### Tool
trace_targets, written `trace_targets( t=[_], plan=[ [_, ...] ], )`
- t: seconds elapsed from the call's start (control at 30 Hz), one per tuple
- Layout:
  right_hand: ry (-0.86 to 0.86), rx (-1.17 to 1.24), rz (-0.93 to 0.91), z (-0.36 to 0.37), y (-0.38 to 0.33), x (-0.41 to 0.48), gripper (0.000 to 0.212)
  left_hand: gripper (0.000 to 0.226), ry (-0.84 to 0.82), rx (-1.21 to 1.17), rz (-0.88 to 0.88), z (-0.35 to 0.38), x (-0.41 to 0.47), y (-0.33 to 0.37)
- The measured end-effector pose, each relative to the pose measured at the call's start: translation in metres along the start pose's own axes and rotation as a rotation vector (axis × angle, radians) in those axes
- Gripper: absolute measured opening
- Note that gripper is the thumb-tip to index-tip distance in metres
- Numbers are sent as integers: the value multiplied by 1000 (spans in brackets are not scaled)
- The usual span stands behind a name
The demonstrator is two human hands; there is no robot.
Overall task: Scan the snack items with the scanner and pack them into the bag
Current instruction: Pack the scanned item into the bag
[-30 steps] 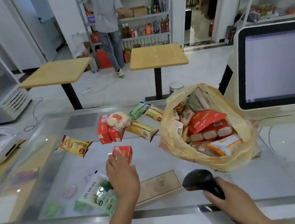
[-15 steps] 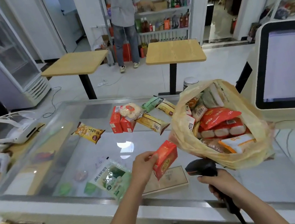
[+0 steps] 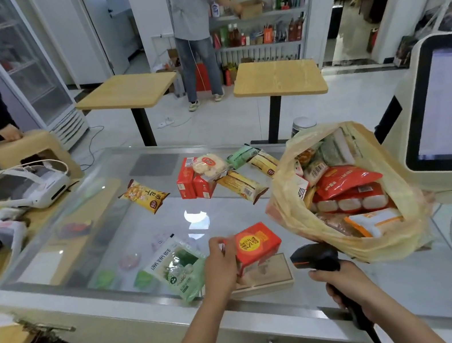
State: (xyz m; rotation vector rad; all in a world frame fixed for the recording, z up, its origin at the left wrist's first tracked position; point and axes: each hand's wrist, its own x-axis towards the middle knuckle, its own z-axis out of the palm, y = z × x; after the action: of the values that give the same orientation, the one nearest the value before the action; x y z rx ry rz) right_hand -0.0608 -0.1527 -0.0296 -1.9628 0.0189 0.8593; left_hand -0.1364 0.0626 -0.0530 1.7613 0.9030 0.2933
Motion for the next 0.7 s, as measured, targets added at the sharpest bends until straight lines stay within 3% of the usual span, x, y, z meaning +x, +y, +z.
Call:
trace_targets(
  t=[0.1,0.13,0.2,0.3,0.43,0.53,0.6,0.7],
  plan=[
    [-5,2,10,0,-1,0,20,51,122,704,94,-13,-1,-8],
    [-6,0,13,0,-1,0,20,55,183,789,155,-16,-4,-11],
    [-9,-5,16,0,-2,-1,20,67,195,756,376,-20,-11,-19],
    [-28,-3,3,-1,-3,-3,20,74,-33,749,680,-18,-10,-43],
    [-110,30,-43,-3,-8,-16,32,63,-120,482,528,-21,0,-37],
    [-146,51,-70,-4,-22,-27,61,62,-125,260,329,-24,13,-20],
    [-171,86,-80,-4,-38,-35,76,67,-78,308,336,-21,21,-23],
    [-248,158,1,-4,-69,-48,75,72,-145,239,332,-20,15,-30]
  ],
)
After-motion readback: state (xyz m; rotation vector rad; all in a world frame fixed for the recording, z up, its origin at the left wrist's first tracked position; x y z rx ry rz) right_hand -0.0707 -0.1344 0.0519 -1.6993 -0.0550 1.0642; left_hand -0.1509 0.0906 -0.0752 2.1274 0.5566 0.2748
